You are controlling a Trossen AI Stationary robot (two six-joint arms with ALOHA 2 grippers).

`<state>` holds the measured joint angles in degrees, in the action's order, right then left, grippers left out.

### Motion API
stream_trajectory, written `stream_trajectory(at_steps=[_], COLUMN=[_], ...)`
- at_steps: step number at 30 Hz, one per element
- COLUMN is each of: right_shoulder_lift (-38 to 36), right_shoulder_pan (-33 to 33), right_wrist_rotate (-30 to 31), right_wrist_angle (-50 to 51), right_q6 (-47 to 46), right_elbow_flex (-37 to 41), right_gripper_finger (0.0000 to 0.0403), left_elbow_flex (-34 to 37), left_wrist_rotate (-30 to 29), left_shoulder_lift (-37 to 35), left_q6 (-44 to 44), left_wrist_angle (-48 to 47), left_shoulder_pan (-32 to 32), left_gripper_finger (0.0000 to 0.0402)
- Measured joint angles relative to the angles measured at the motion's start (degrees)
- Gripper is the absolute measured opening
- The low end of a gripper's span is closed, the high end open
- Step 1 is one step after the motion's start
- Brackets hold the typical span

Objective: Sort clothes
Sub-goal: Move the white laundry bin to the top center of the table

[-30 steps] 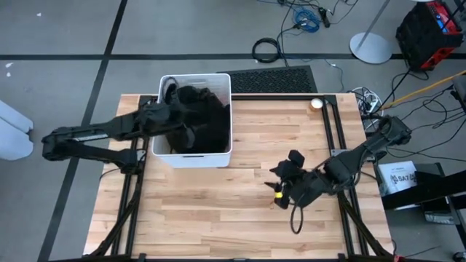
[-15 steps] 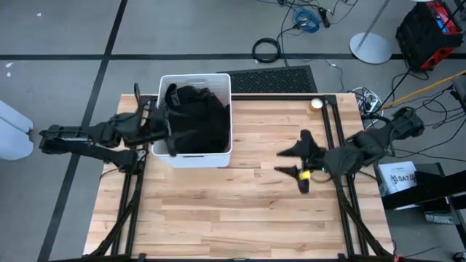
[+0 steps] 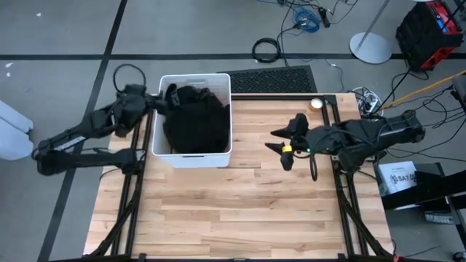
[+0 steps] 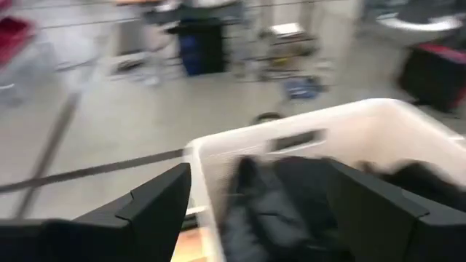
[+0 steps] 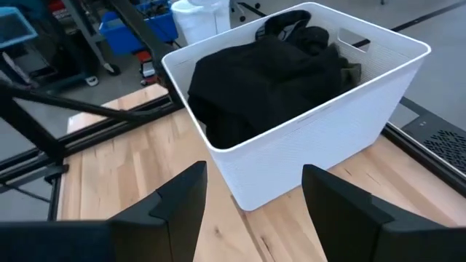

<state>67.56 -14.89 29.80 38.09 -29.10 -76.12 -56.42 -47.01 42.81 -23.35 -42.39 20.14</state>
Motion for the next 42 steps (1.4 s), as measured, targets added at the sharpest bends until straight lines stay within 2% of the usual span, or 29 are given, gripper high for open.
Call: stream_trajectory(at_steps=[3, 9, 12, 15, 21, 29, 42], right_shoulder_lift=[-0.1, -0.1, -0.1, -0.1, 0.0, -0.1, -0.1], right_shoulder_pan=[0.1, 0.5, 0.7, 0.7, 0.7, 0.7, 0.7], right_wrist_rotate=[-0.2, -0.2, -0.3, -0.3, -0.3, -0.3, -0.3], right_wrist_angle=[0.5, 2.0, 3.0, 3.8, 4.6, 4.7, 5.2], right_q6=[1.0, 1.7, 1.4, 1.1, 0.9, 1.2, 1.2], right_elbow_flex=[0.0, 0.0, 0.0, 0.0, 0.0, 0.0, 0.0], right_gripper_finger=[0.0212, 0.0212, 0.0212, 0.0212, 0.0212, 0.0212, 0.0212], left_elbow_flex=[0.0, 0.0, 0.0, -0.1, 0.0, 0.0, 0.0], left_wrist_rotate=[3.7, 16.4, 23.6, 27.3, 26.5, 31.7, 34.1], left_shoulder_lift=[0.2, 3.4, 6.6, 10.3, 13.2, 13.2, 15.3], left_q6=[1.0, 3.1, 3.4, 4.4, 2.9, 3.9, -3.5], left_wrist_angle=[-1.6, -5.6, -6.5, -8.1, -12.2, -13.2, -10.1], left_shoulder_pan=[9.2, 26.6, 32.9, 36.5, 36.2, 34.9, 21.5], left_gripper_finger=[0.0317, 0.0317, 0.0317, 0.0317, 0.0303, 0.0299, 0.0299])
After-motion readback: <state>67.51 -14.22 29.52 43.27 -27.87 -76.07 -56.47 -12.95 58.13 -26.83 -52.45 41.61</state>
